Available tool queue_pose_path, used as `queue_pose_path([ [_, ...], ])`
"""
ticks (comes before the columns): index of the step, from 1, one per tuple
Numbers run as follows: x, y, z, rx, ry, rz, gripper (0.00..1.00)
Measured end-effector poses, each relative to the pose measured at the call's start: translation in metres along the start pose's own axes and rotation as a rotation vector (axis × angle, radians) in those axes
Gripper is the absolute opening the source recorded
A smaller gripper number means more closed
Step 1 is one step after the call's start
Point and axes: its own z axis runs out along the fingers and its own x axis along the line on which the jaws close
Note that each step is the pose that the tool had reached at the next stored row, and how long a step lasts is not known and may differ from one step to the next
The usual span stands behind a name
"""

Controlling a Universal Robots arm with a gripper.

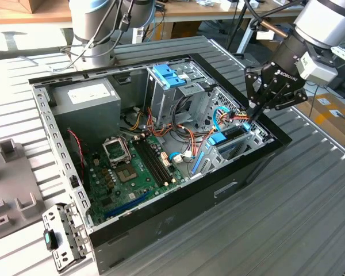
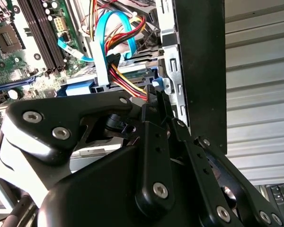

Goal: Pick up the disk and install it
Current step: 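Insert the first disk wire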

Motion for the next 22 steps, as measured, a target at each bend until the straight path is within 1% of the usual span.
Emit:
queue_pose_path([
  [8, -0.0066, 0.0065, 0.002, 0.0, 0.0, 0.0, 0.17],
  [12, -0.0068, 0.0066, 0.0023, -0.001, 0.0008, -0.002, 0.17],
  [14, -0.007, 0.0069, 0.0037, -0.001, 0.0008, -0.002, 0.17],
  [17, -0.0067, 0.0071, 0.0082, -0.0011, 0.0007, -0.002, 0.17],
  [18, -0.0094, 0.0099, 0.0108, -0.0009, 0.0006, -0.002, 0.17],
  [19, -0.0168, 0.017, 0.0135, -0.0006, 0.0003, -0.002, 0.17],
  [20, -0.0254, 0.0252, 0.0145, 0.0149, -0.0145, -0.004, 0.17],
  [21, -0.0259, 0.0257, 0.0144, 0.0155, -0.014, -0.004, 0.17],
  [22, -0.0259, 0.0257, 0.0154, 0.0494, 0.0212, -0.007, 0.17],
])
